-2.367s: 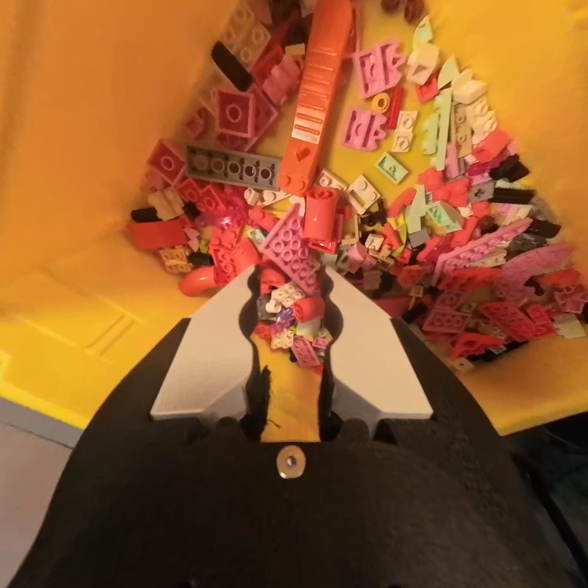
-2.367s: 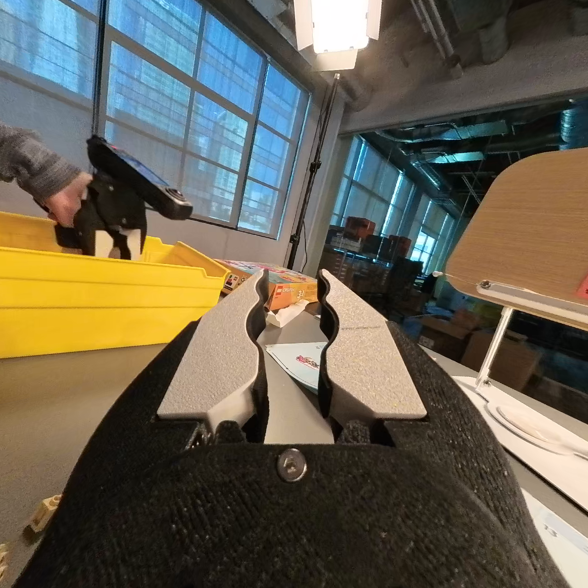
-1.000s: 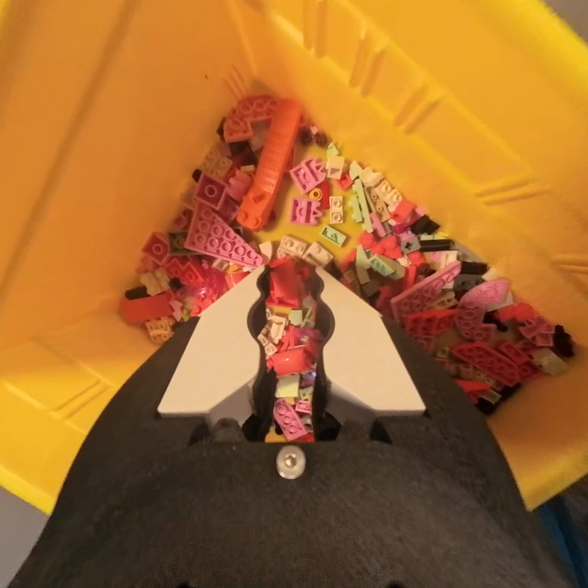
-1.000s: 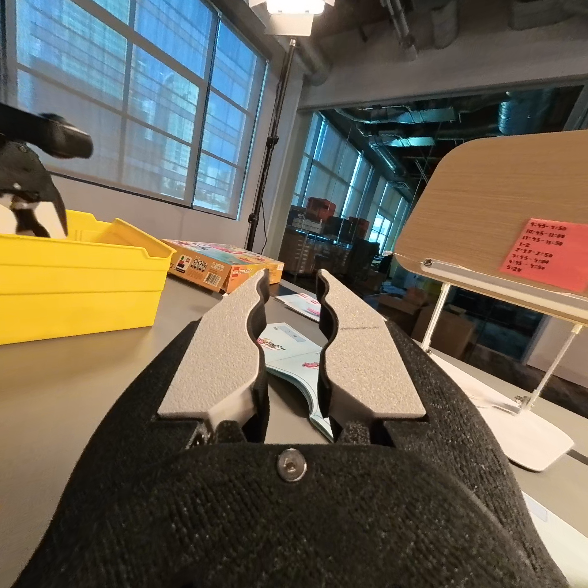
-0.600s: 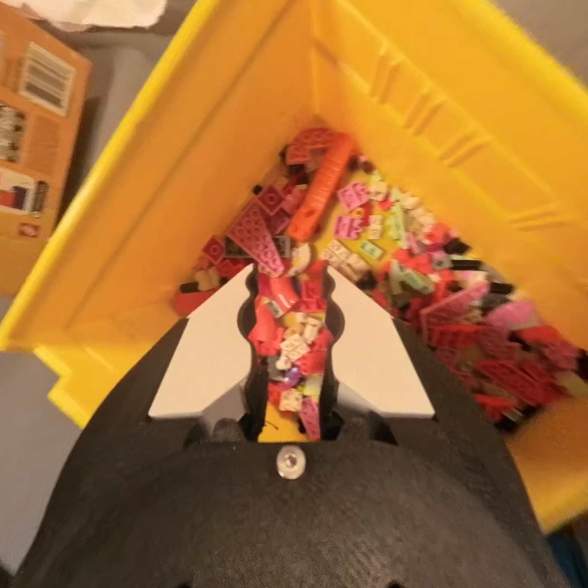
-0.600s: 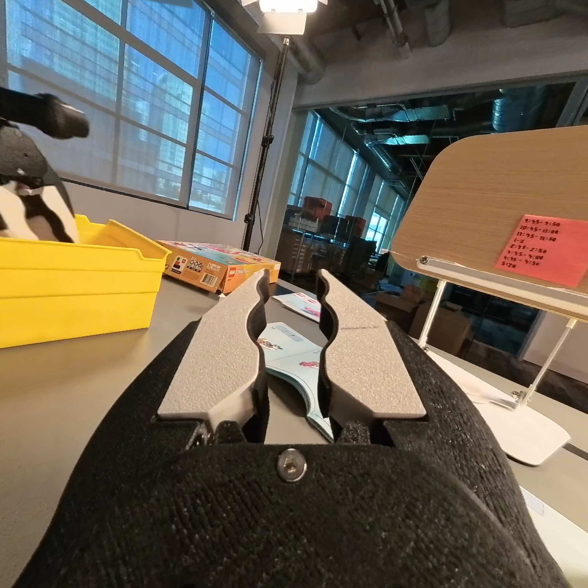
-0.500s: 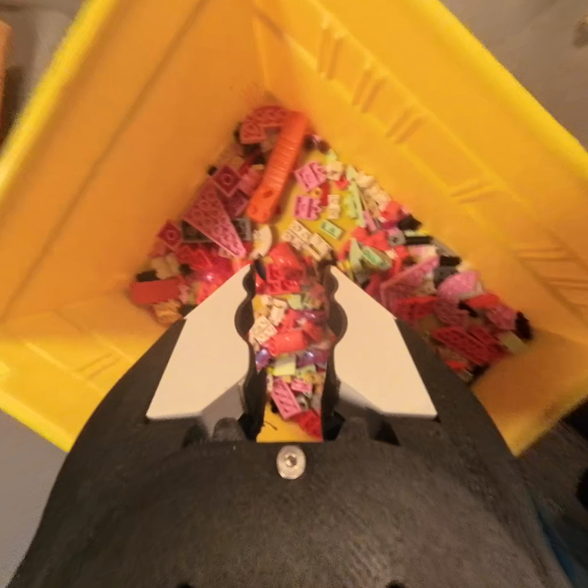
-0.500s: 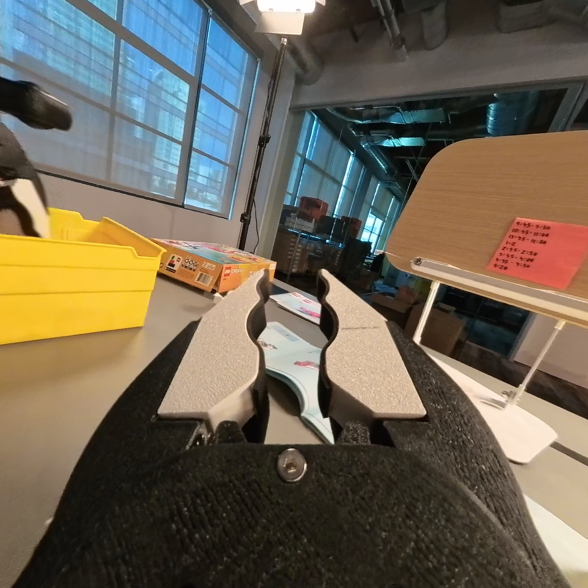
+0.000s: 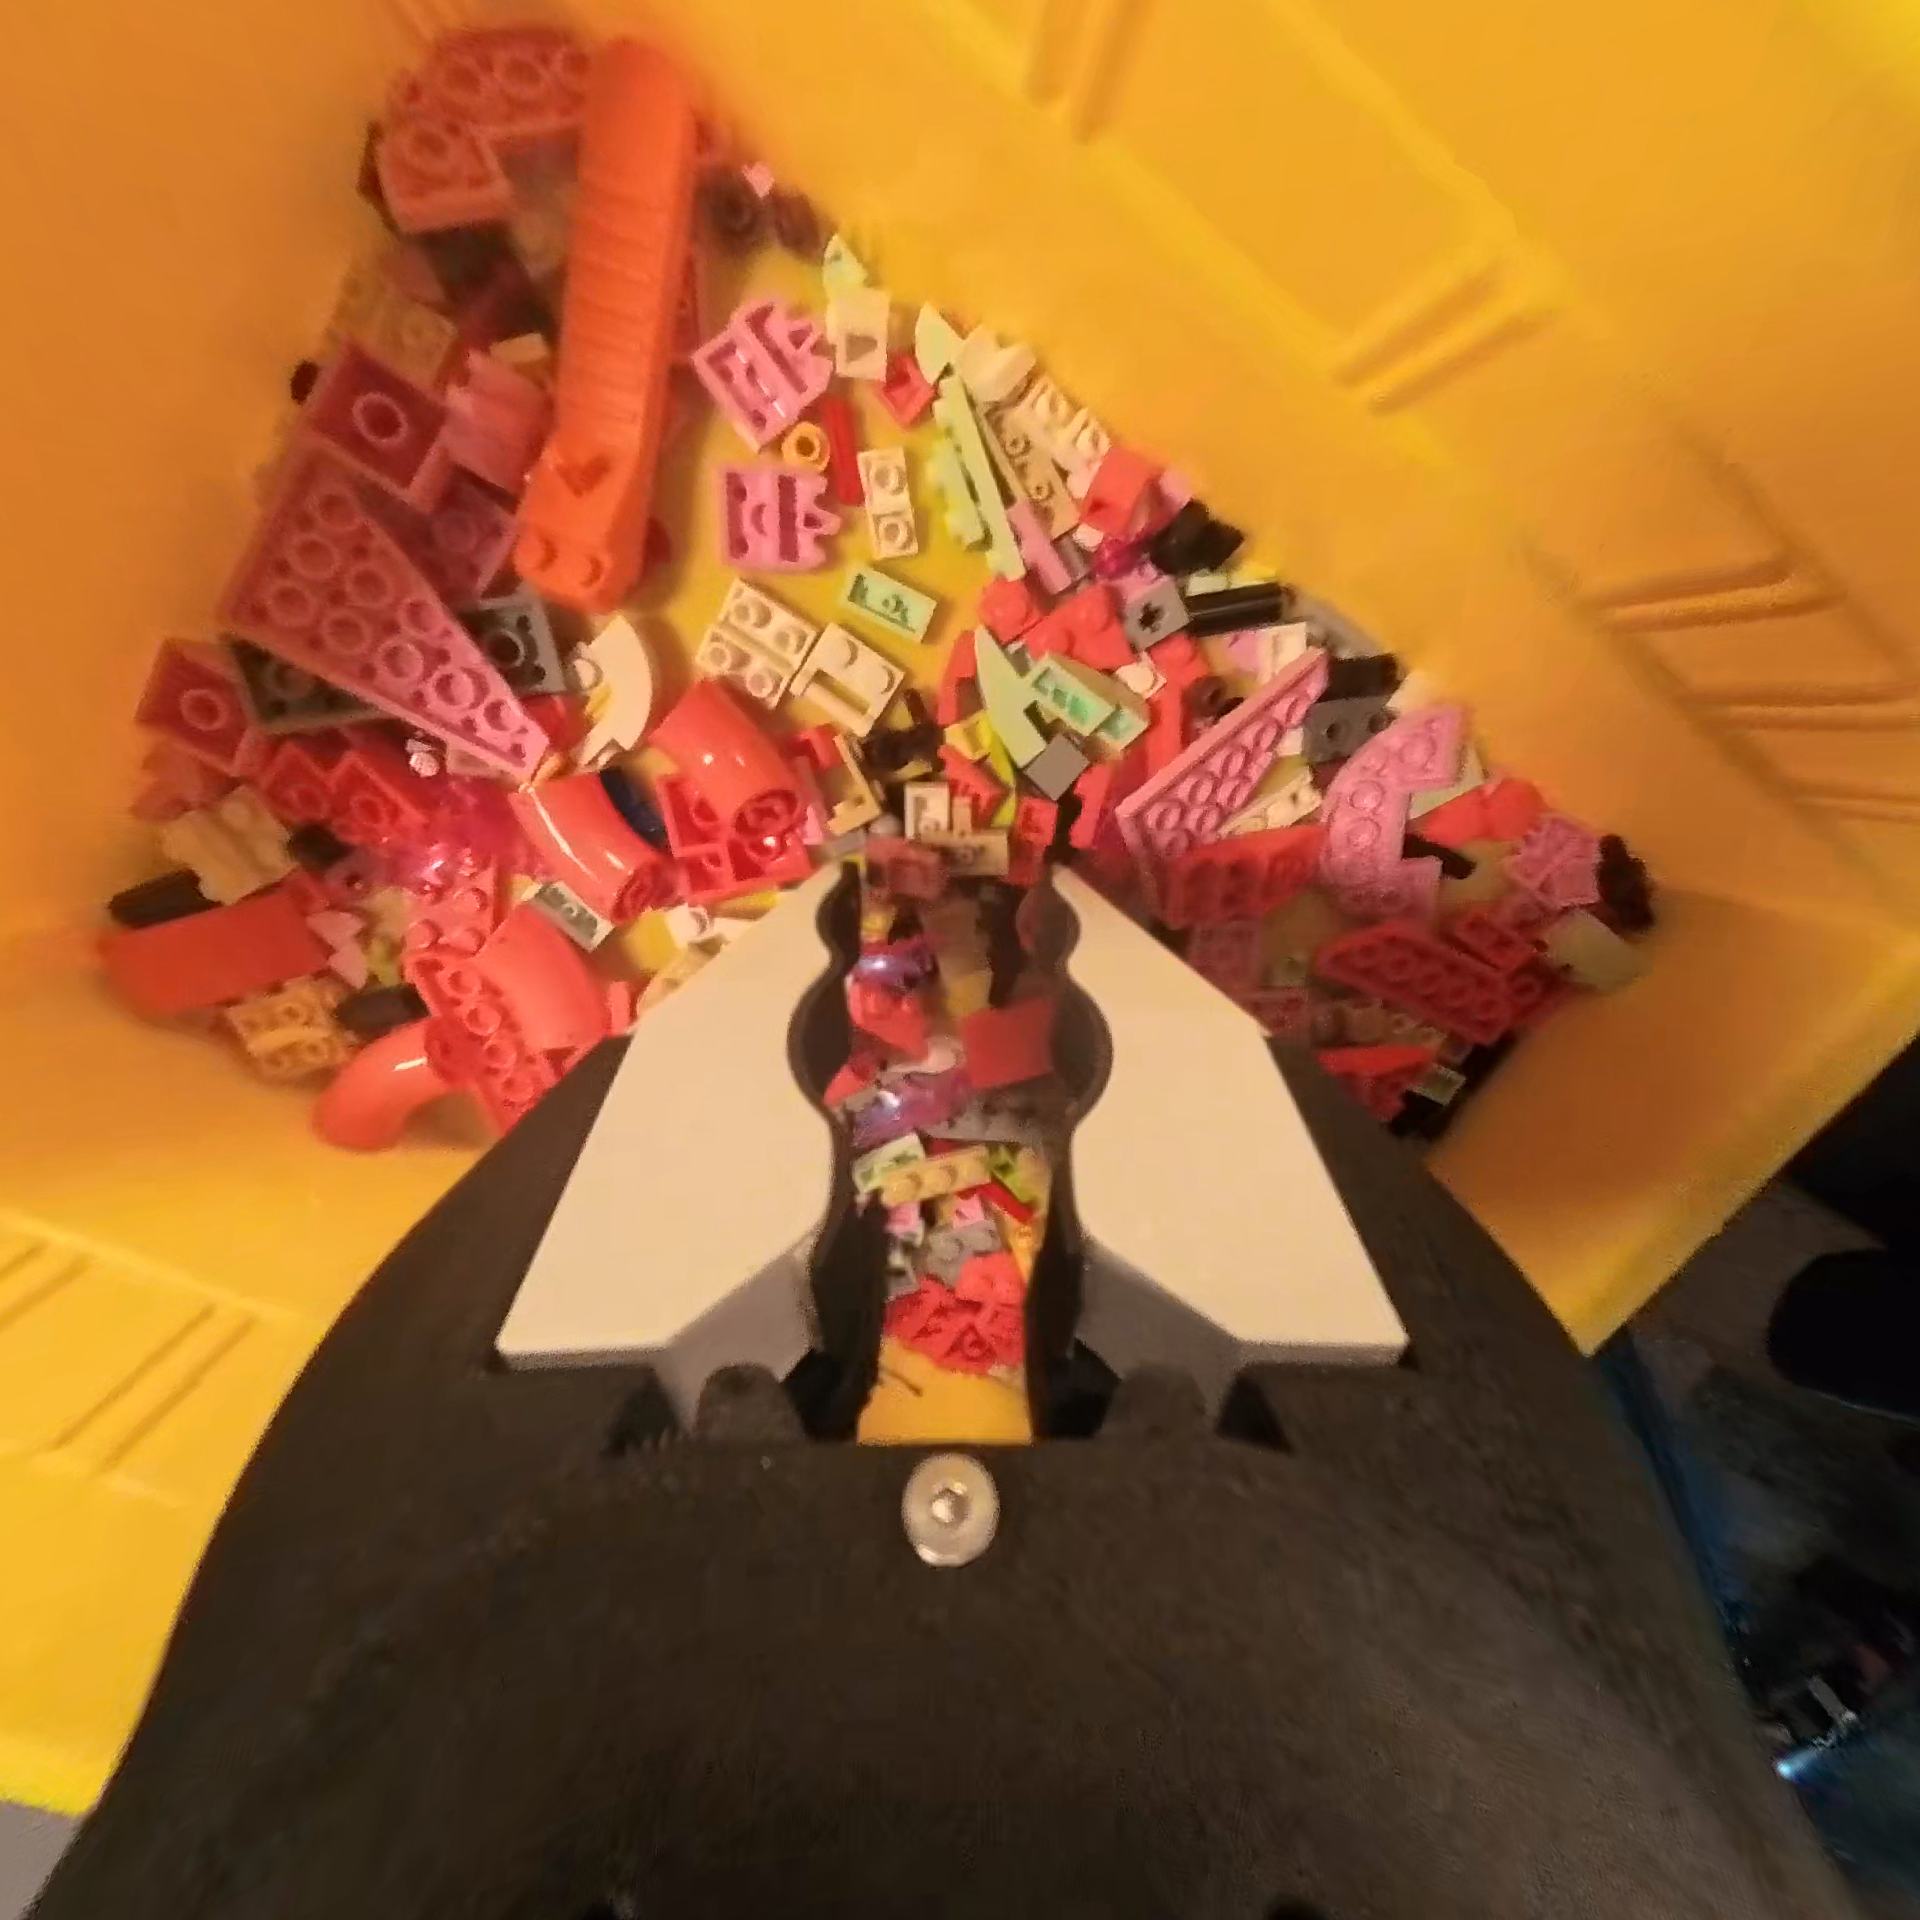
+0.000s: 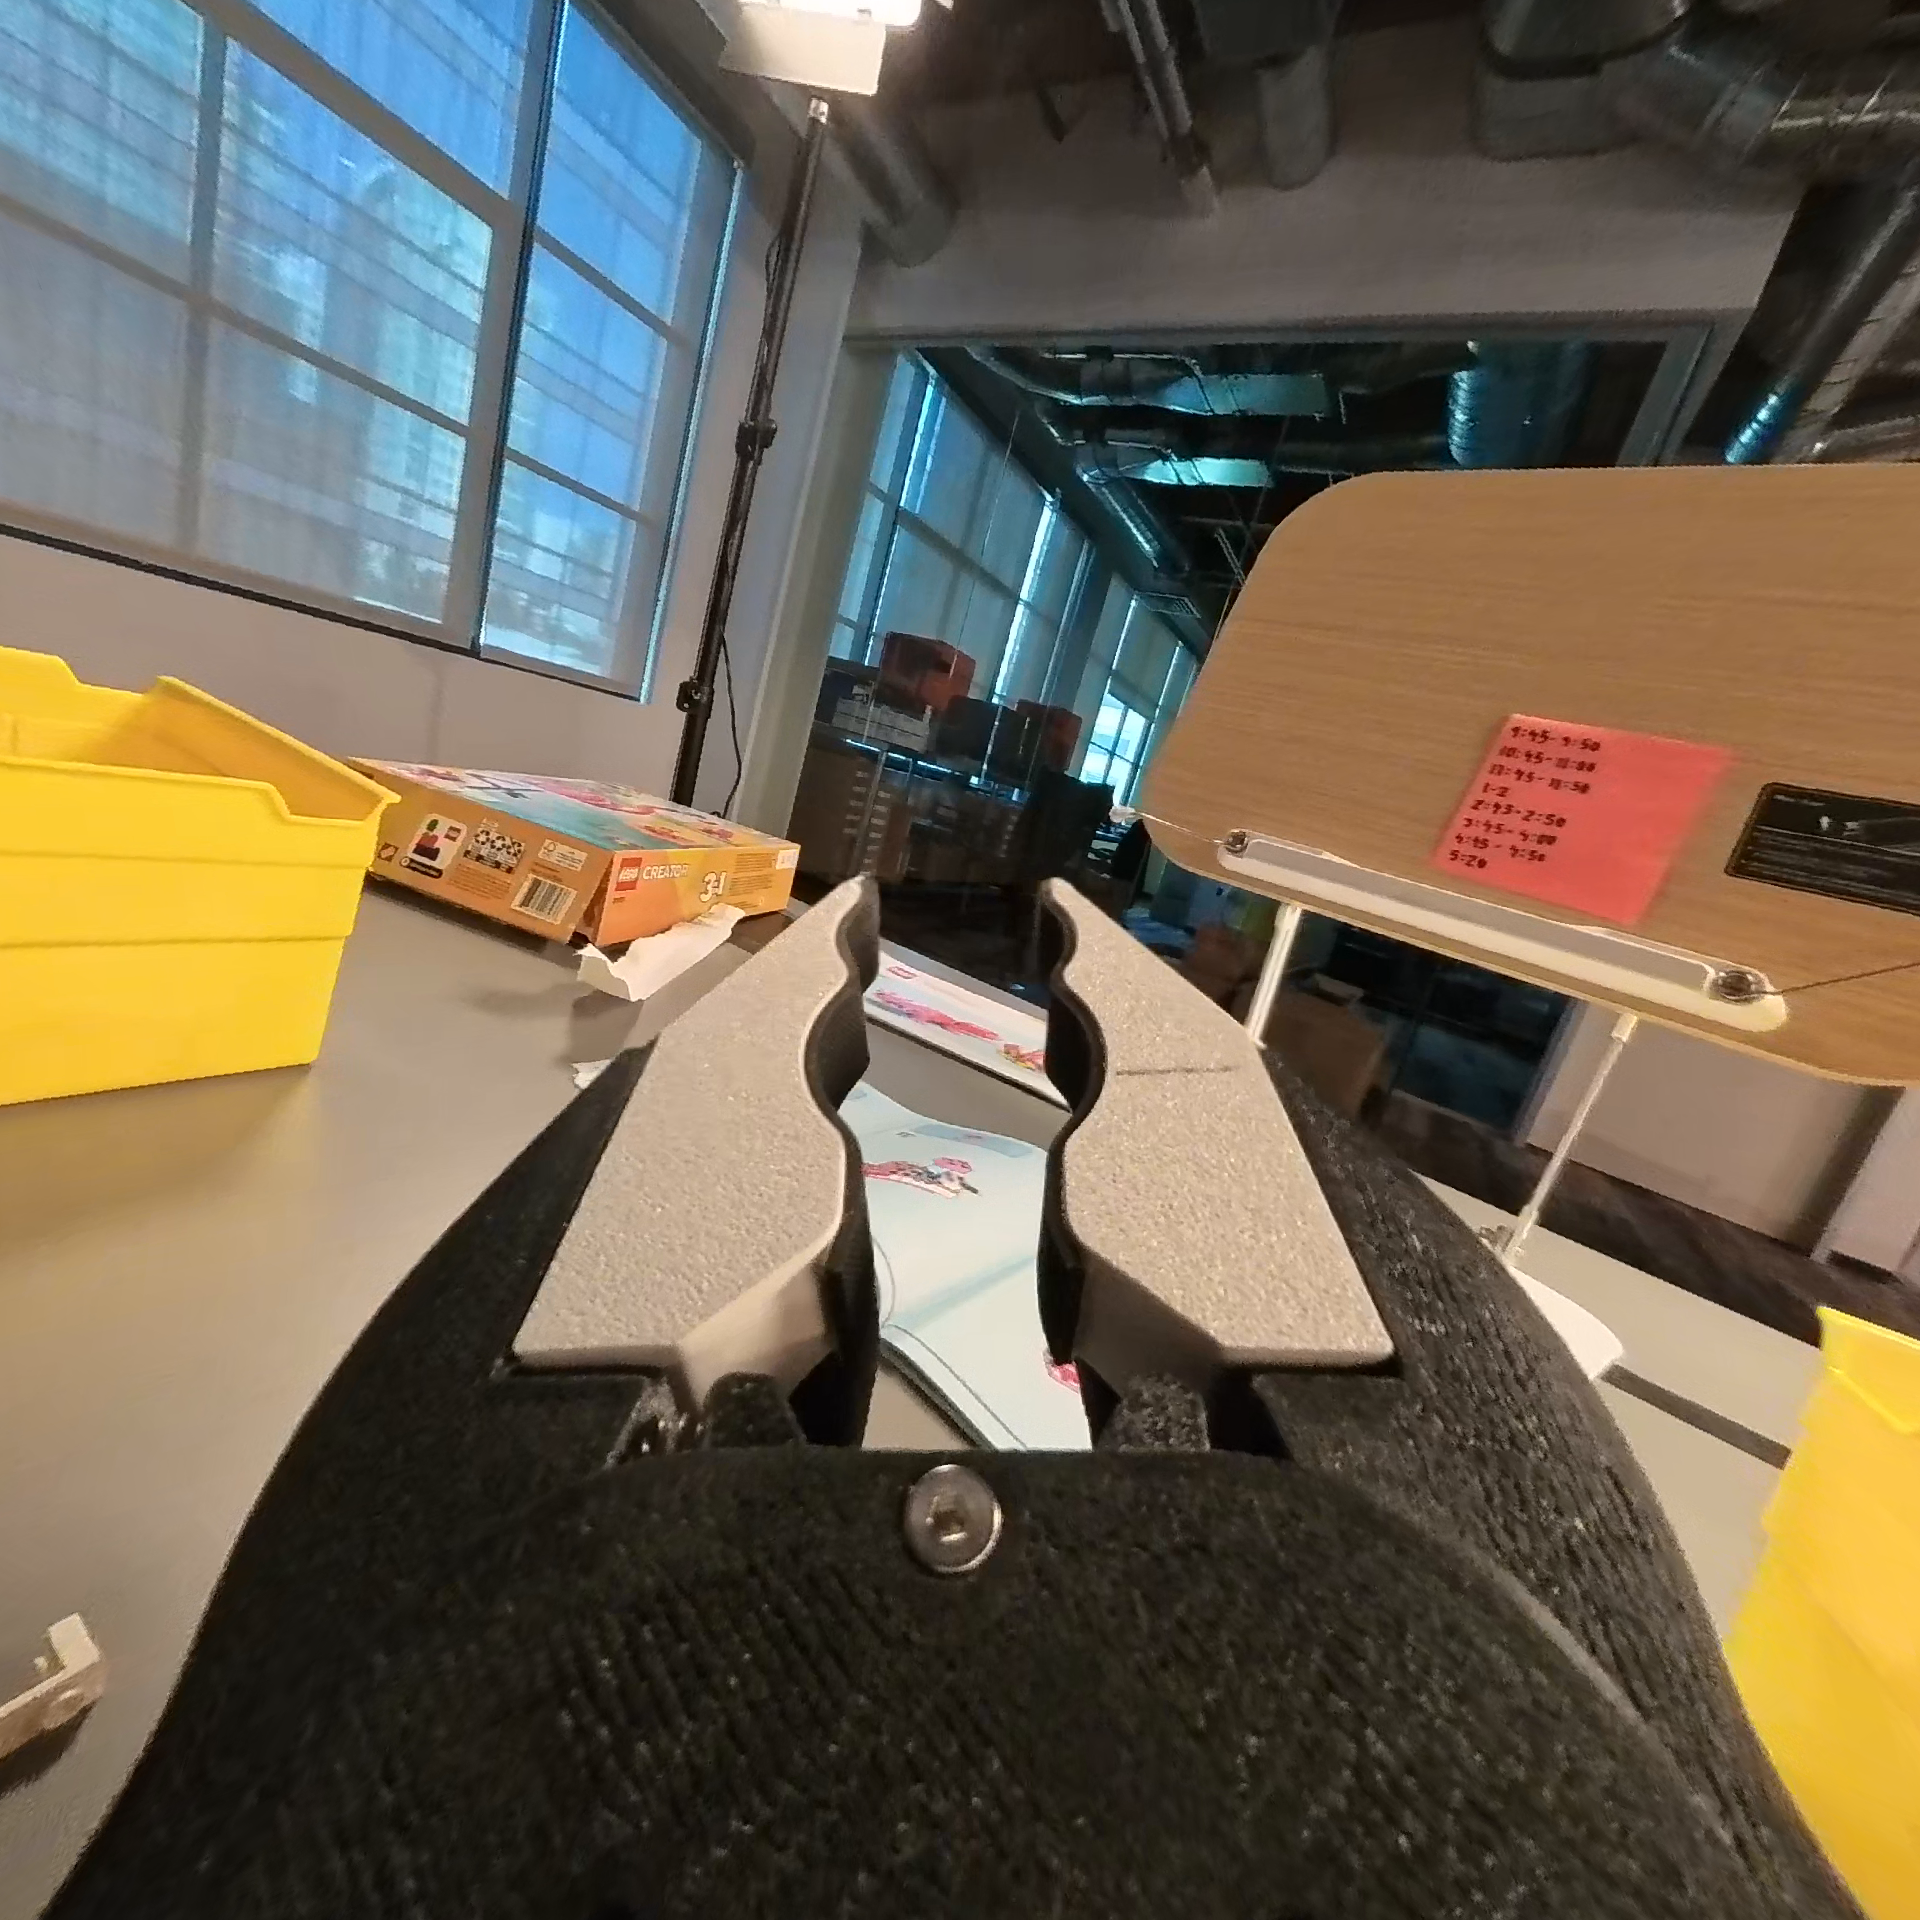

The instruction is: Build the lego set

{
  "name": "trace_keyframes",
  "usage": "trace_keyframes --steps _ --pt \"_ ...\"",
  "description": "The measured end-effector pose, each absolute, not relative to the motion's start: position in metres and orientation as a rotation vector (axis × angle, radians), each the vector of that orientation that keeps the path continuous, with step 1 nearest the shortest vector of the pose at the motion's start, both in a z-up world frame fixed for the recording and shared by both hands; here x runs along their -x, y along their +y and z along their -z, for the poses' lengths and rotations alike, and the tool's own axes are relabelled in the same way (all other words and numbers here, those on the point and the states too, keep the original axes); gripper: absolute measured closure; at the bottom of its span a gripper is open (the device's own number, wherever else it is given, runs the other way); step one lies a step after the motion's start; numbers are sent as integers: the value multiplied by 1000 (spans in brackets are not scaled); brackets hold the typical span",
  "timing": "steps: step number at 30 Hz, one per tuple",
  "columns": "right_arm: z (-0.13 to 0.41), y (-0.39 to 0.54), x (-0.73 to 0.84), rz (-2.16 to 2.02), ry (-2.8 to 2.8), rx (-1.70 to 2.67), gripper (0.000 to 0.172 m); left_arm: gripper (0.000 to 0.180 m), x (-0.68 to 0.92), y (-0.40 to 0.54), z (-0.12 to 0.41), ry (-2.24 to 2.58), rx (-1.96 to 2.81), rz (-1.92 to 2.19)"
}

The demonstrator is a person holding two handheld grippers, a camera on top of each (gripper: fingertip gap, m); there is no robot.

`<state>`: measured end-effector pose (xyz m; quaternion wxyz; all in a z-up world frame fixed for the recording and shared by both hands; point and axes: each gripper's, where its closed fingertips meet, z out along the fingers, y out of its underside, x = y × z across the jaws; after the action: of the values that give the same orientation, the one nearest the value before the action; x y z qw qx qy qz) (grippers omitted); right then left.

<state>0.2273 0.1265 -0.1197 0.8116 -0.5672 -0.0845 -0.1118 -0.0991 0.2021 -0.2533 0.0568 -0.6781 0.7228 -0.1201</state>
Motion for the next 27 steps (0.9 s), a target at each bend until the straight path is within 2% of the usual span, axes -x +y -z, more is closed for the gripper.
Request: trace_keyframes --steps 4,11,13,16,19,23,27 --pt "120 126 -231 214 -155 1213 143 168 105 213 255 2212 2063 242" --pt "120 127 -231 202 -153 1213 143 167 131 187 246 2294 2265 316" --pt "120 127 -231 200 -152 1211 143 148 126 191 241 2226 2259 356" --pt "120 127 -230 204 -156 1211 143 142 107 204 231 2082 2172 432" --pt "120 126 -234 217 -139 1211 144 146 99 206 225 2032 2134 469" --pt "121 126 -234 211 -135 1215 144 161 93 207 227 2056 2051 406" --pt "121 126 -234 215 -138 1215 144 162 98 210 243 2097 2080 302"
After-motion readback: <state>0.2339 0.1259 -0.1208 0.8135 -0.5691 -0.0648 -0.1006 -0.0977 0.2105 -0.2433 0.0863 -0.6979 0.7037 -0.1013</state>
